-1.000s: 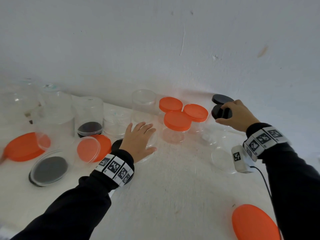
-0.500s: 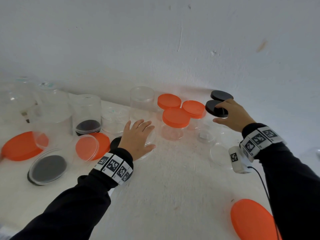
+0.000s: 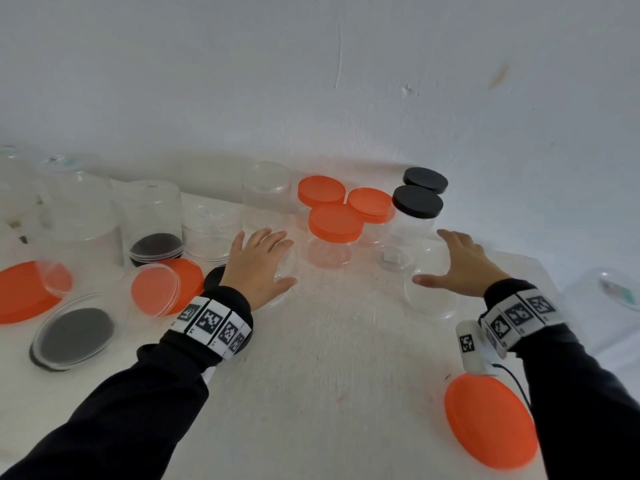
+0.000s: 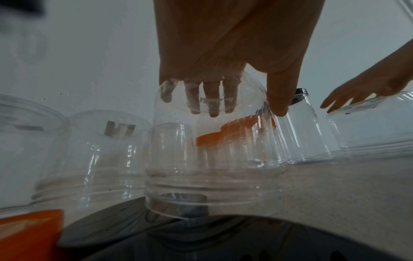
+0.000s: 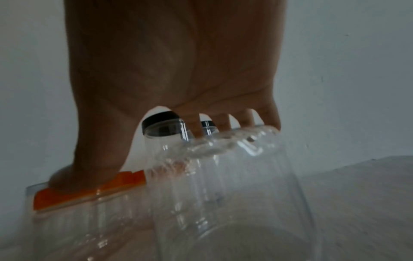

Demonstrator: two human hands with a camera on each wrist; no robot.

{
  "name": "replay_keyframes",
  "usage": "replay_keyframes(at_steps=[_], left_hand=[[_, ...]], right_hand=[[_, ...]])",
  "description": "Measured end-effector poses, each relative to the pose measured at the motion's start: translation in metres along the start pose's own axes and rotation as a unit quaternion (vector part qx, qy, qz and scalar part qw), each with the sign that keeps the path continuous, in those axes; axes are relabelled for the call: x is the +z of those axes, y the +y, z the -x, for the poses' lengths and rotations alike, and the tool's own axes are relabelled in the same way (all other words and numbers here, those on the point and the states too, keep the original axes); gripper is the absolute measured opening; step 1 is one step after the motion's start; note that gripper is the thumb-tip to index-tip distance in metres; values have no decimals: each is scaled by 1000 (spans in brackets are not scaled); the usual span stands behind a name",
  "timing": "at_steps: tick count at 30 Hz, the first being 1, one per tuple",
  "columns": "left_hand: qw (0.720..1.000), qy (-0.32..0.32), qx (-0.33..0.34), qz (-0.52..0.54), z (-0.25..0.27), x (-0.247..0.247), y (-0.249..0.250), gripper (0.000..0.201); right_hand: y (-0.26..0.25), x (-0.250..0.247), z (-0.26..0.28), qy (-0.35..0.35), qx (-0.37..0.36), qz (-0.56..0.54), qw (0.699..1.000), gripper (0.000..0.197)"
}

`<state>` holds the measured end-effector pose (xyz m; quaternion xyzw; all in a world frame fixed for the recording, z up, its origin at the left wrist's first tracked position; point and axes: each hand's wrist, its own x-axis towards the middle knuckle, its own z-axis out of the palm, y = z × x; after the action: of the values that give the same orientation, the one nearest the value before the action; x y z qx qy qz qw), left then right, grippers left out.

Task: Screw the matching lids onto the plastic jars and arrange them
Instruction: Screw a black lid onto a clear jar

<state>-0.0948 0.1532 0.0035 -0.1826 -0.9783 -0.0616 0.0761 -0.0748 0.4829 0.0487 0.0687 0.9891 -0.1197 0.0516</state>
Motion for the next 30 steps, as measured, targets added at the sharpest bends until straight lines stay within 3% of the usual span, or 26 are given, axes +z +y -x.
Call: replay_keyframes(at_steps=[4,10,13,15,18,21,24,27,30], left_hand=[[1000,10,5,10,0,0,0,66],[1000,0,4,-5,-1,2,-2,67],[998,38,6,54,2,0,1,63],[988,96,52,109,7,-3,13,57],[952,138,191,196,18,-11,56,51],[916,62,304,255,24,-9,108,49],[874,-33,426,231,26,3,159,47],[840,-167,485,177,25,16,202,66],[816,-213,520,135,19,33,227,88]], right_hand=[[7,10,2,-50,21,65,996,107],[3,11,16,-28,1,48,998,107],[6,5,32,7,-26,34,999,107],[9,-3,43,54,-39,21,998,104],[17,-16,57,127,-48,2,991,101],[25,-24,67,182,-59,-35,981,98],[32,-27,77,212,-75,-69,972,96],[37,-28,90,232,-74,-89,966,96],[40,-29,101,266,-62,-118,955,96]])
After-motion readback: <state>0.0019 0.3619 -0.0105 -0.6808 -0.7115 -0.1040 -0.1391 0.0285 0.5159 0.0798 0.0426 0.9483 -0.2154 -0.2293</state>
